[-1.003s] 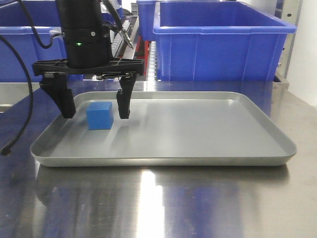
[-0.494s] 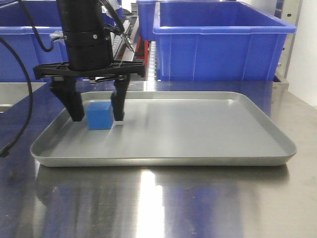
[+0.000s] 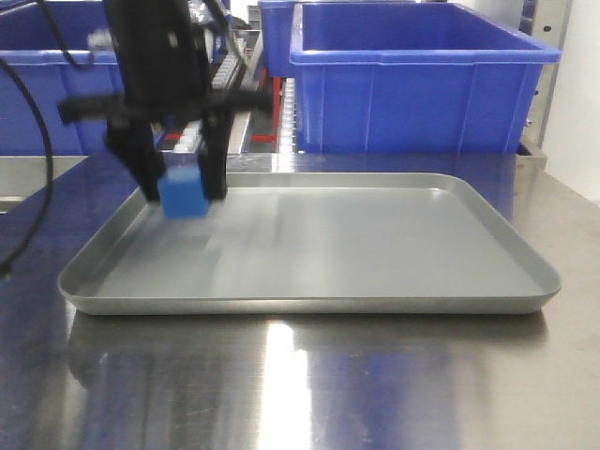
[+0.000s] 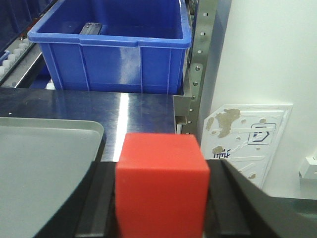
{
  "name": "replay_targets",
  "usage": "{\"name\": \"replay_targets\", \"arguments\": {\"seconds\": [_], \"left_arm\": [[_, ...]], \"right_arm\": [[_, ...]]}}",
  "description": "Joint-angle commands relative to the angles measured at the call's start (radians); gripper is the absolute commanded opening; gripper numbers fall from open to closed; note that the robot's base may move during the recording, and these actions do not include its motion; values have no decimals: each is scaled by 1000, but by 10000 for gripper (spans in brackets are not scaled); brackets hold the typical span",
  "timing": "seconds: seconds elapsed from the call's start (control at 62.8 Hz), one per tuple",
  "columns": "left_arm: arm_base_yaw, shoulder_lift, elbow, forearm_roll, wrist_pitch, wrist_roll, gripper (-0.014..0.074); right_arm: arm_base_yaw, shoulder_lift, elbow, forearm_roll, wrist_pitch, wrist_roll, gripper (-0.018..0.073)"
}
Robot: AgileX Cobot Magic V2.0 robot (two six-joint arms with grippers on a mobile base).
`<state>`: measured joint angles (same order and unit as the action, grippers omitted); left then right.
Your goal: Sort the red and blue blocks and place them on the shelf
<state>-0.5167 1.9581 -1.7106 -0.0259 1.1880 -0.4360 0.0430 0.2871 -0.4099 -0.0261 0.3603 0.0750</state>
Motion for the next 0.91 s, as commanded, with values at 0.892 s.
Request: {"name": "replay_targets", "arguments": {"seconds": [0.892], "left_arm": [[314, -957, 932, -275, -1027, 561, 123]], "right_arm": [[-7, 7, -26, -6, -84, -2, 57]]}}
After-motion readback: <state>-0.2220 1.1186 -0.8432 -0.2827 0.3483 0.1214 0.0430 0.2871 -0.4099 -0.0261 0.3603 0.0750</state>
